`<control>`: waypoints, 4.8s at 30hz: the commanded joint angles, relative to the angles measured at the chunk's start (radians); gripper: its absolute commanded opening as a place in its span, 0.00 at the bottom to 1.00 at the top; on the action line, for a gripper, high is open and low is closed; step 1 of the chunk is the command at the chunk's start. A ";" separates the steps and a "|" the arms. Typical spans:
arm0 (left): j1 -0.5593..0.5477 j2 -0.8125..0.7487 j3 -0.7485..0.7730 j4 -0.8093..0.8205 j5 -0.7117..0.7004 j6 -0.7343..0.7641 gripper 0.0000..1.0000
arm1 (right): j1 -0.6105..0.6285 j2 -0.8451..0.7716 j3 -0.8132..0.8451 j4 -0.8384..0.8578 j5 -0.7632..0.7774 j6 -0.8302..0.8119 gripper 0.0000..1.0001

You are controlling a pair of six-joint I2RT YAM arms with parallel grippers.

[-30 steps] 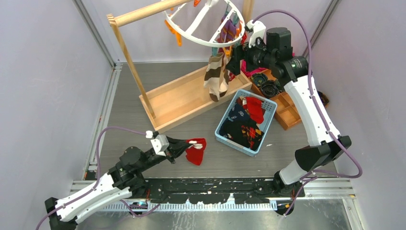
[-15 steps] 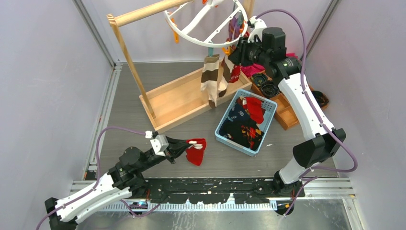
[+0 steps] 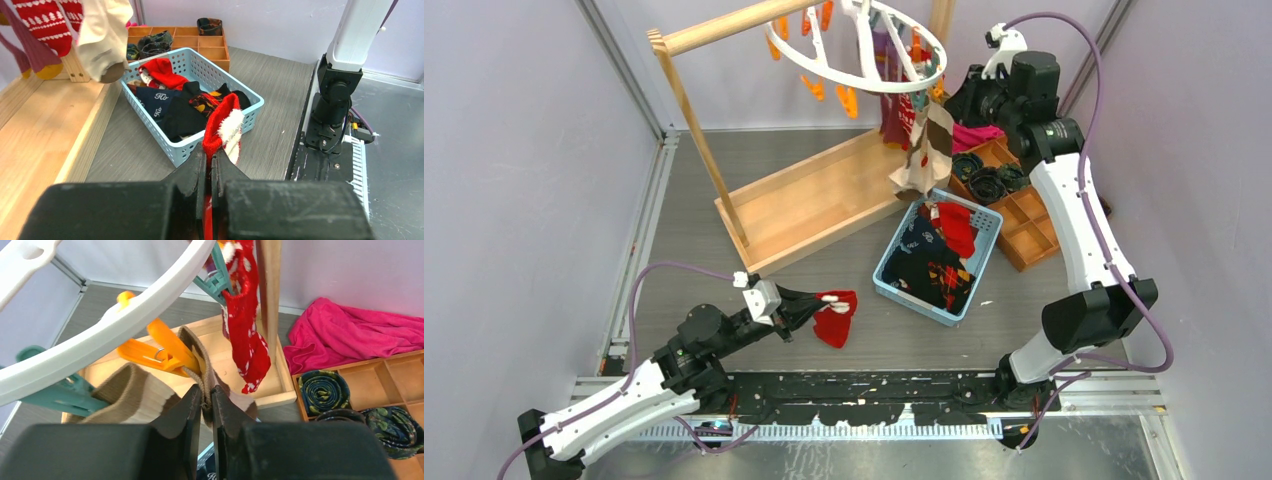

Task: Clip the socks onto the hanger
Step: Adjust the hanger on the clothesline, then adjust the sock.

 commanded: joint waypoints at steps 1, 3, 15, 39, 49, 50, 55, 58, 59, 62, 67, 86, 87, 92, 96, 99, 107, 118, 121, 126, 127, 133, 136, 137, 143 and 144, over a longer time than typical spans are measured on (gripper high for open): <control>0.003 -0.008 0.034 0.061 0.010 -0.015 0.00 | -0.016 0.000 0.059 0.053 0.009 -0.022 0.19; 0.003 -0.008 0.035 0.059 0.010 -0.014 0.00 | -0.020 0.018 0.077 0.054 0.007 -0.026 0.19; 0.003 0.012 0.046 0.060 0.015 -0.017 0.00 | -0.030 0.215 0.285 0.054 0.018 -0.001 0.19; 0.003 0.047 0.054 0.071 0.010 -0.012 0.00 | -0.055 0.267 0.322 0.080 0.000 0.005 0.19; 0.003 0.068 0.072 0.074 0.008 0.007 0.00 | -0.055 0.335 0.398 0.064 0.013 0.009 0.19; 0.003 0.070 0.074 0.074 0.008 0.008 0.00 | -0.055 0.342 0.407 0.062 0.013 0.010 0.19; 0.003 0.068 0.074 0.067 0.006 0.007 0.00 | -0.055 0.330 0.402 0.061 -0.011 0.012 0.20; 0.003 0.055 0.074 0.053 0.003 0.011 0.00 | -0.056 0.275 0.356 0.068 -0.046 0.008 0.27; 0.003 0.049 0.074 0.048 0.001 0.012 0.00 | -0.057 0.256 0.342 0.067 -0.058 0.007 0.32; 0.003 0.032 0.074 0.032 -0.002 0.016 0.00 | -0.061 0.195 0.295 0.064 -0.081 0.000 0.42; 0.003 0.004 0.073 0.011 -0.002 0.017 0.00 | -0.071 0.113 0.244 0.043 -0.112 -0.014 0.56; 0.003 0.037 0.101 0.011 -0.007 0.052 0.00 | -0.087 -0.128 0.066 -0.171 -0.502 -0.282 0.89; 0.003 0.043 0.102 0.014 -0.007 0.053 0.00 | -0.087 -0.140 0.057 -0.181 -0.526 -0.290 0.90; 0.003 0.067 0.106 0.028 0.001 0.056 0.00 | -0.088 -0.179 0.015 -0.230 -0.685 -0.335 0.93; 0.003 0.074 0.102 0.034 0.002 0.053 0.00 | -0.077 -0.195 -0.034 -0.215 -0.761 -0.326 0.93; 0.003 0.072 0.099 0.036 0.001 0.050 0.00 | -0.072 -0.204 -0.071 -0.197 -0.784 -0.317 0.93; 0.003 0.102 0.098 0.088 0.012 0.033 0.00 | -0.033 -0.250 -0.213 -0.237 -0.912 -0.403 0.96; 0.003 0.244 0.109 0.249 0.033 -0.006 0.00 | 0.103 -0.288 -0.356 -0.432 -0.946 -0.737 1.00; 0.003 0.276 0.120 0.282 0.034 -0.009 0.00 | 0.136 -0.291 -0.400 -0.400 -0.927 -0.730 1.00; 0.003 0.318 0.138 0.329 0.036 -0.010 0.00 | 0.183 -0.292 -0.458 -0.323 -0.909 -0.671 1.00; 0.003 0.326 0.142 0.335 0.036 -0.012 0.00 | 0.188 -0.290 -0.468 -0.310 -0.909 -0.662 1.00; 0.004 0.375 0.151 0.405 0.012 -0.049 0.00 | 0.243 -0.287 -0.533 -0.232 -0.929 -0.620 1.00; 0.003 0.401 0.156 0.444 -0.011 -0.078 0.00 | 0.264 -0.287 -0.551 -0.227 -0.952 -0.637 1.00; 0.003 0.409 0.160 0.453 -0.023 -0.091 0.00 | 0.271 -0.288 -0.554 -0.232 -0.957 -0.647 1.00; 0.003 0.451 0.174 0.477 -0.070 -0.136 0.00 | 0.284 -0.302 -0.565 -0.271 -0.978 -0.715 0.99; 0.003 0.456 0.174 0.485 -0.073 -0.145 0.00 | 0.286 -0.303 -0.570 -0.266 -0.979 -0.715 0.99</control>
